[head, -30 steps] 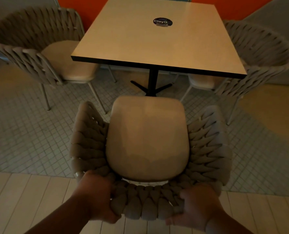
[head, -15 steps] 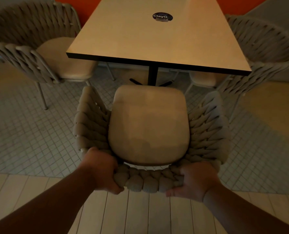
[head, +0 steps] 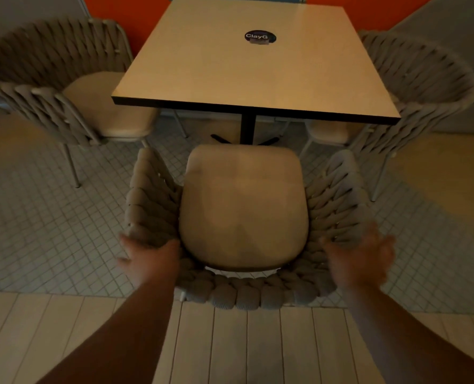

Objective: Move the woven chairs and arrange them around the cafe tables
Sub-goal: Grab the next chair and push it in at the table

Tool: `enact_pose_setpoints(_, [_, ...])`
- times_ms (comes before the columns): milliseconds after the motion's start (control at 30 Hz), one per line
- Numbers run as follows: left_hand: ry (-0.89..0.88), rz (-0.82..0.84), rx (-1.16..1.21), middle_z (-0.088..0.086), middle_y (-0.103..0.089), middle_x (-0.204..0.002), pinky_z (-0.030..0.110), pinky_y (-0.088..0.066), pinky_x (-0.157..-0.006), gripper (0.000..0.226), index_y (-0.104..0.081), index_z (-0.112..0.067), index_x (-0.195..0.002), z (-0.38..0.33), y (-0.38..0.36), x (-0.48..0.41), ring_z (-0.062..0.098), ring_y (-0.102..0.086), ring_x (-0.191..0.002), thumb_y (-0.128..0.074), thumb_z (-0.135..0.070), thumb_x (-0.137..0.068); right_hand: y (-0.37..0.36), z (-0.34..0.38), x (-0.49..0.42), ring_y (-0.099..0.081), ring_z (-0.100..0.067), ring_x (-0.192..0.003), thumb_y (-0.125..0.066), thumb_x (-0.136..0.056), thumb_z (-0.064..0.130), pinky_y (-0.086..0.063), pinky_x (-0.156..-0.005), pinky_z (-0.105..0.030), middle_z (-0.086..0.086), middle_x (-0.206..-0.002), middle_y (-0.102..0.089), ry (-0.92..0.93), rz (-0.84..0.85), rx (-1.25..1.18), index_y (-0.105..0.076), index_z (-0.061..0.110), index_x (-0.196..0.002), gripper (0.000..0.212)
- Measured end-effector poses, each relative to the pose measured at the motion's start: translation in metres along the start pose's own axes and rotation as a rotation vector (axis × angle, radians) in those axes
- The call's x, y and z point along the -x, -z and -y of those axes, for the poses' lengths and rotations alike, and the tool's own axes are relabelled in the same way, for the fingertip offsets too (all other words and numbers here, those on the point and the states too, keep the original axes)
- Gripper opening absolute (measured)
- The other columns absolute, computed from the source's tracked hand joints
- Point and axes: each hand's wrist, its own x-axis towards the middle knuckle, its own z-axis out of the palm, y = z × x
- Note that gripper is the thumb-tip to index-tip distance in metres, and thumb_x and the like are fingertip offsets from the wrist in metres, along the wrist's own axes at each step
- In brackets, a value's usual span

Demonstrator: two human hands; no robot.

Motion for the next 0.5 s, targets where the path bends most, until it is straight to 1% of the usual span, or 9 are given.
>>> enact_pose_setpoints(33, [0.046,-0.003,0.119,0.015,-0.036,-0.160,0.052,-0.049,-0.100,0.105,-0.016,-0.030,-0.163,0.002,-0.005,-0.004,0.043,-0.046,-0.141,-0.077,-0.008,-0.081,0.000,0.000,-0.002,-0.044,-0.046,-0.136,-0.090,-0.075,0.037,-0.049,-0.101,-0.062,-0.023,-0.158,-0.035,-0.206,0.054,-0.125,-0.024,0.026,-0.161,0.108])
enact_pose_setpoints(67, [0.033,-0.001,0.154,0.016,-0.049,-0.149,0.047,-0.050,-0.092,0.097,-0.023,-0.025,-0.160,0.005,-0.007,-0.007,0.040,-0.056,-0.129,-0.071,0.000,-0.080,-0.003,-0.002,-0.003,-0.053,-0.043,-0.123,-0.085,-0.083,0.025,-0.052,-0.095,-0.056,-0.025,-0.153,-0.043,-0.308,0.110,-0.261,-0.020,0.027,-0.162,0.103])
enact_pose_setpoints(100, [0.016,-0.013,0.145,0.016,-0.056,-0.140,0.045,-0.050,-0.087,0.088,-0.029,-0.021,-0.157,0.007,-0.010,-0.010,0.038,-0.061,-0.119,-0.067,0.003,-0.081,-0.007,-0.004,-0.003,-0.057,-0.037,-0.108,-0.077,-0.089,0.017,-0.052,-0.087,-0.049,-0.025,-0.144,-0.052,-0.329,0.130,-0.352,-0.020,0.028,-0.162,0.093])
enact_pose_setpoints(133, [0.008,-0.025,0.132,0.015,-0.059,-0.134,0.044,-0.049,-0.084,0.080,-0.033,-0.020,-0.153,0.009,-0.011,-0.012,0.036,-0.062,-0.113,-0.064,0.003,-0.083,-0.011,-0.006,-0.001,-0.055,-0.032,-0.098,-0.069,-0.093,0.013,-0.049,-0.083,-0.044,-0.024,-0.138,-0.057,-0.317,0.125,-0.390,-0.020,0.029,-0.162,0.086])
enact_pose_setpoints(167, [0.003,-0.027,0.124,0.015,-0.059,-0.132,0.045,-0.049,-0.083,0.075,-0.034,-0.020,-0.151,0.010,-0.011,-0.014,0.036,-0.063,-0.111,-0.062,0.002,-0.085,-0.014,-0.007,0.000,-0.053,-0.030,-0.095,-0.066,-0.095,0.013,-0.048,-0.082,-0.042,-0.023,-0.134,-0.059,-0.307,0.109,-0.397,-0.020,0.031,-0.162,0.083])
enact_pose_setpoints(267, [-0.020,-0.015,0.131,0.010,-0.060,-0.124,0.045,-0.051,-0.083,0.066,-0.038,-0.020,-0.145,0.009,-0.010,-0.015,0.032,-0.062,-0.105,-0.061,0.001,-0.087,-0.014,-0.008,-0.003,-0.054,-0.032,-0.093,-0.065,-0.095,0.014,-0.051,-0.081,-0.044,-0.017,-0.124,-0.060,-0.310,0.122,-0.405,-0.019,0.033,-0.161,0.083])
enact_pose_setpoints(333, [-0.027,-0.008,0.128,0.007,-0.058,-0.119,0.045,-0.051,-0.082,0.063,-0.040,-0.021,-0.142,0.010,-0.007,-0.012,0.028,-0.060,-0.101,-0.062,0.000,-0.088,-0.010,-0.006,-0.001,-0.056,-0.034,-0.094,-0.067,-0.094,0.015,-0.051,-0.082,-0.045,-0.013,-0.116,-0.056,-0.325,0.147,-0.398,-0.017,0.033,-0.161,0.085])
enact_pose_setpoints(433, [-0.020,-0.011,0.079,0.006,-0.057,-0.116,0.046,-0.053,-0.079,0.067,-0.037,-0.022,-0.146,0.014,-0.004,-0.009,0.028,-0.059,-0.095,-0.064,-0.002,-0.088,-0.008,-0.005,0.006,-0.063,-0.043,-0.106,-0.072,-0.093,0.024,-0.057,-0.091,-0.057,-0.020,-0.126,-0.061,-0.355,0.155,-0.363,-0.017,0.035,-0.159,0.087])
enact_pose_setpoints(500, [-0.019,-0.008,0.067,0.007,-0.058,-0.116,0.046,-0.053,-0.078,0.069,-0.036,-0.022,-0.147,0.014,-0.006,-0.011,0.029,-0.060,-0.093,-0.064,-0.001,-0.087,-0.009,-0.004,0.005,-0.063,-0.045,-0.110,-0.073,-0.092,0.025,-0.056,-0.094,-0.061,-0.022,-0.128,-0.061,-0.374,0.166,-0.377,-0.016,0.036,-0.158,0.089])
